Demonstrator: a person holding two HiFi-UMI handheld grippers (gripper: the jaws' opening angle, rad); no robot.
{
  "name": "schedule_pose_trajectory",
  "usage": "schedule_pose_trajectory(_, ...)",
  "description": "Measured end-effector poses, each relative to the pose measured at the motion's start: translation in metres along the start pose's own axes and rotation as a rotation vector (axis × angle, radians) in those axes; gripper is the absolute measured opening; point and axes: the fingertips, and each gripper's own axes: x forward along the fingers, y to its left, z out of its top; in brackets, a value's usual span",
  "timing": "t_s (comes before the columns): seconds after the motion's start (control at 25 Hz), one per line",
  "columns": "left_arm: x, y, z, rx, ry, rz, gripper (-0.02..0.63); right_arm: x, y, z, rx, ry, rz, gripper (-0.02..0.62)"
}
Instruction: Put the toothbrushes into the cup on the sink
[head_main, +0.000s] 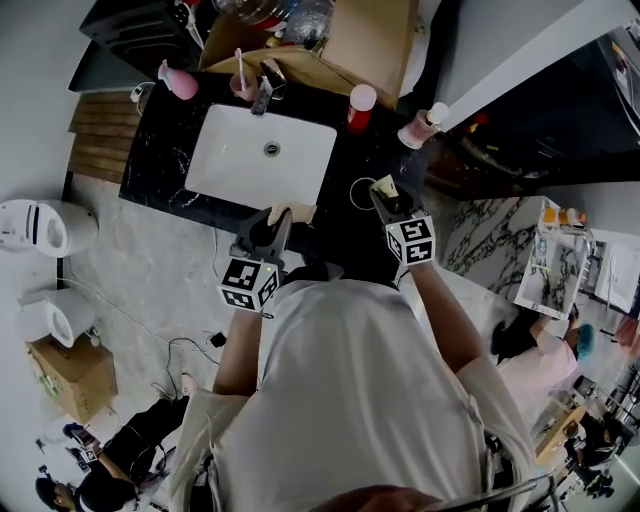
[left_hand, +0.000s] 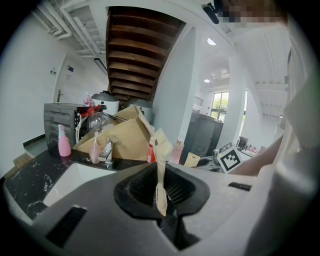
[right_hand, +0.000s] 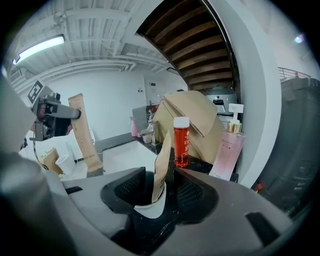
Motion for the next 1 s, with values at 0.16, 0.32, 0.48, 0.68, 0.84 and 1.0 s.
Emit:
schedule_pose_trajectory(0.16, 0.001, -0.003, 0.002, 0.007, -0.002, -0.011, 0.034, -0.007, -0.001, 0.003, 0.004, -0.007, -0.004, 0.193)
schedule_pose_trajectory(0.32, 0.002, -0.006, 0.005, 0.013, -0.004, -0.021, 0.033, -0.019, -0.003, 0.010, 0.012, -0.033, -0.017, 0.193)
schedule_pose_trajectory(0.48, 0.005, -0.009, 0.009, 0.022, -0.011, -0.034, 0.034, -0.034, -0.007, 0.019, 0.019, -0.063, -0.036, 0.193)
schedule_pose_trajectory(0.68, 0.011, -0.016, 0.014, 0.029, -0.016, -0.045, 0.034, -0.048, -0.012, 0.020, 0.071, -0.086, -0.036, 0.186)
schedule_pose_trajectory(0.84, 0.017, -0.022, 0.016, 0.035, -0.017, -0.057, 0.034, -0.059, -0.013, 0.022, 0.078, -0.103, -0.029, 0.155)
schedule_pose_trajectory(1.0, 0.022, -0.027, 0.020, 0.044, -0.017, -0.070, 0.033, -0.069, -0.018, 0.024, 0.091, -0.116, -0.050, 0.134)
